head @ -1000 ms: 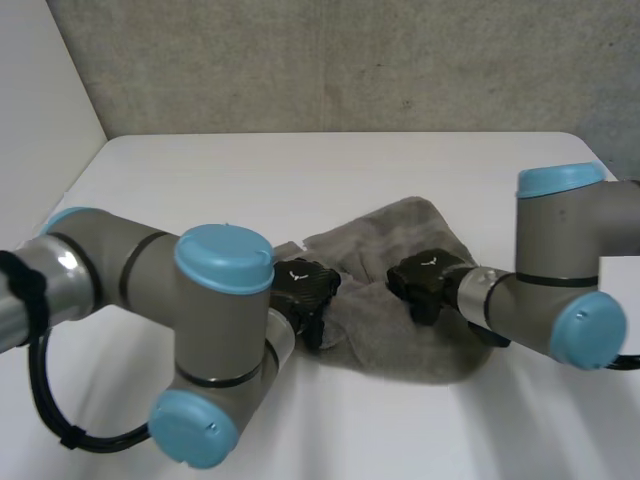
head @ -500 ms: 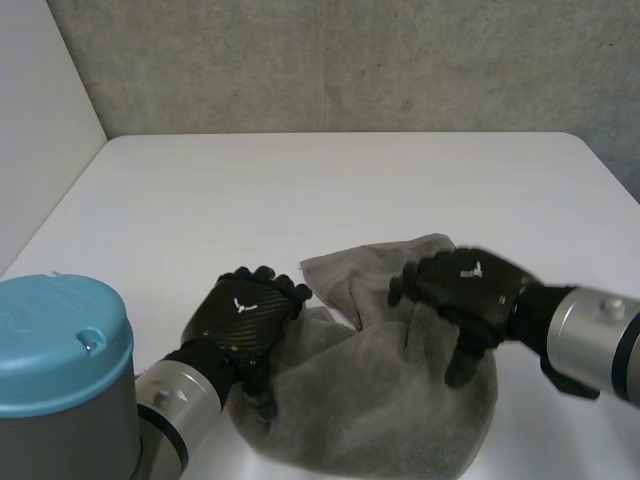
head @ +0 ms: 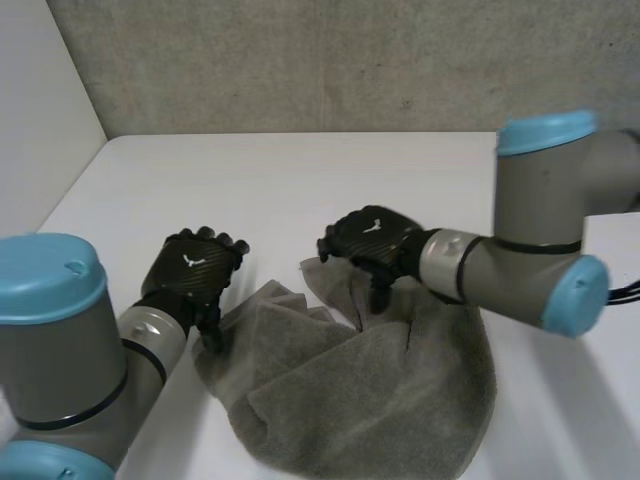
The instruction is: Fold the towel.
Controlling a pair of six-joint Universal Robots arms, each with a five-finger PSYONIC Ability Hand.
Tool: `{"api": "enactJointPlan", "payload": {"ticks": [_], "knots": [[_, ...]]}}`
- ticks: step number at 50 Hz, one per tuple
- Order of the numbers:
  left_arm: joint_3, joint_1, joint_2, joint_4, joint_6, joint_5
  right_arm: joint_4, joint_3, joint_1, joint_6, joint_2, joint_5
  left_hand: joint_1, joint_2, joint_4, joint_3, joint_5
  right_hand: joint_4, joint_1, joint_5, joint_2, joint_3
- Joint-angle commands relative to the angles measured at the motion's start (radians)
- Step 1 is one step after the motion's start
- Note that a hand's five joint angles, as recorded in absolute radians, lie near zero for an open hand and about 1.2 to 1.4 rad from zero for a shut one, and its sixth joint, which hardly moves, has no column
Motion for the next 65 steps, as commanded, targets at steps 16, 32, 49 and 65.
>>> {"api": "enactJointPlan", "payload": {"ticks": [16, 32, 49, 65], "knots": [[0.063, -0.072, -0.225, 0.087, 0.012, 0.101, -0.069, -0.073, 0.071, -0.282, 0.154, 0.147, 0.488, 0.494, 0.484, 0.499, 0.350, 0.661, 0.642, 0.661, 0.646, 0.651], [0.409, -0.052, -0.236, 0.198, 0.012, 0.014, -0.403, -0.279, 0.067, -0.118, 0.102, 0.398, 1.121, 1.127, 1.117, 1.132, 0.982, 1.012, 0.993, 1.011, 0.996, 1.001], [0.481, -0.031, -0.062, 0.314, 0.005, -0.211, -0.671, 0.084, -0.094, 0.195, -0.279, 0.390, 1.121, 1.127, 1.117, 1.132, 0.982, 1.012, 0.993, 1.011, 0.996, 1.001], [-0.127, -0.043, 0.036, 0.320, 0.009, -0.151, -0.471, 0.595, -0.217, 0.172, -0.371, 0.106, 1.121, 1.127, 1.117, 1.132, 0.982, 1.012, 0.993, 1.011, 0.996, 1.001]]}}
